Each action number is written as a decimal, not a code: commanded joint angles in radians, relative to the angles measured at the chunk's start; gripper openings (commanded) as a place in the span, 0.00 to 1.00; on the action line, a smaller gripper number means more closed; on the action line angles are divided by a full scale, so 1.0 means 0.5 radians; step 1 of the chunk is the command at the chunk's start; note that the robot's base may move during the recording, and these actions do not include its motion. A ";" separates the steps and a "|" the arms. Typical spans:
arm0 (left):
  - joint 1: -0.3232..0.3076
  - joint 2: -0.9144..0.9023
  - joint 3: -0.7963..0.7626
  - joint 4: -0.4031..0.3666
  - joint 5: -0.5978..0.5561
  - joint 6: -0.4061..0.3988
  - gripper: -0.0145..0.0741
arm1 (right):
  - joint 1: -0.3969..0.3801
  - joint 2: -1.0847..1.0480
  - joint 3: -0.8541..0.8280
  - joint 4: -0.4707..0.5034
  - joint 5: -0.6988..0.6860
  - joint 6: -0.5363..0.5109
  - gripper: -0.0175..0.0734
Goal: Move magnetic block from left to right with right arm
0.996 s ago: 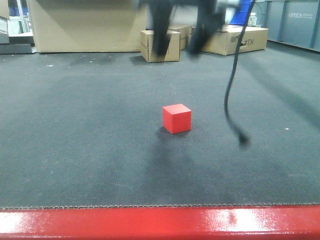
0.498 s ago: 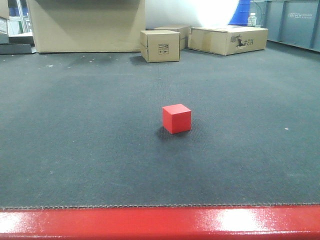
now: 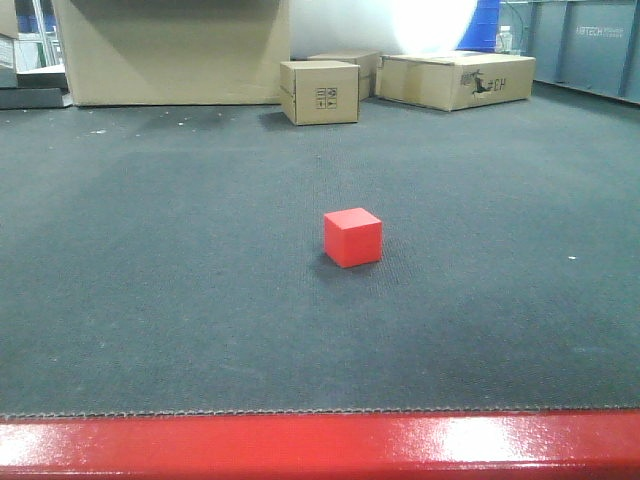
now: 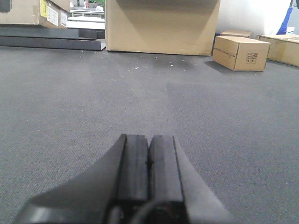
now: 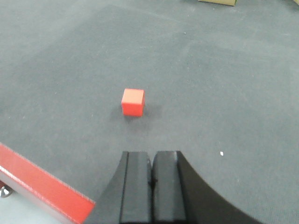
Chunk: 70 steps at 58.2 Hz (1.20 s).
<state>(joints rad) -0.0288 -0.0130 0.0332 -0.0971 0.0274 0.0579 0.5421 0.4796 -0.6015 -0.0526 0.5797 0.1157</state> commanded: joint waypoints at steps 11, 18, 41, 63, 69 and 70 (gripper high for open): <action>-0.001 -0.019 0.019 -0.009 -0.169 -0.012 0.02 | -0.012 -0.143 0.037 -0.037 -0.164 -0.004 0.26; -0.001 -0.019 0.019 -0.009 -0.169 -0.012 0.02 | -0.012 -0.143 0.037 -0.050 -0.162 -0.004 0.26; -0.001 -0.019 0.019 -0.009 -0.169 -0.012 0.02 | -0.222 -0.170 0.159 -0.050 -0.368 -0.048 0.26; -0.001 -0.019 0.019 -0.009 -0.169 -0.012 0.02 | -0.979 -0.636 0.853 -0.026 -1.077 -0.064 0.26; -0.001 -0.019 0.019 -0.009 -0.169 -0.012 0.02 | -1.103 -0.788 1.037 -0.010 -1.159 -0.064 0.26; -0.001 -0.019 0.019 -0.009 -0.169 -0.012 0.02 | -1.116 -0.806 1.060 -0.008 -1.159 -0.064 0.26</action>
<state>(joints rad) -0.0288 -0.0130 0.0332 -0.0971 0.0274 0.0579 0.0231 0.1116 -0.0932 -0.0631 0.1259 0.0965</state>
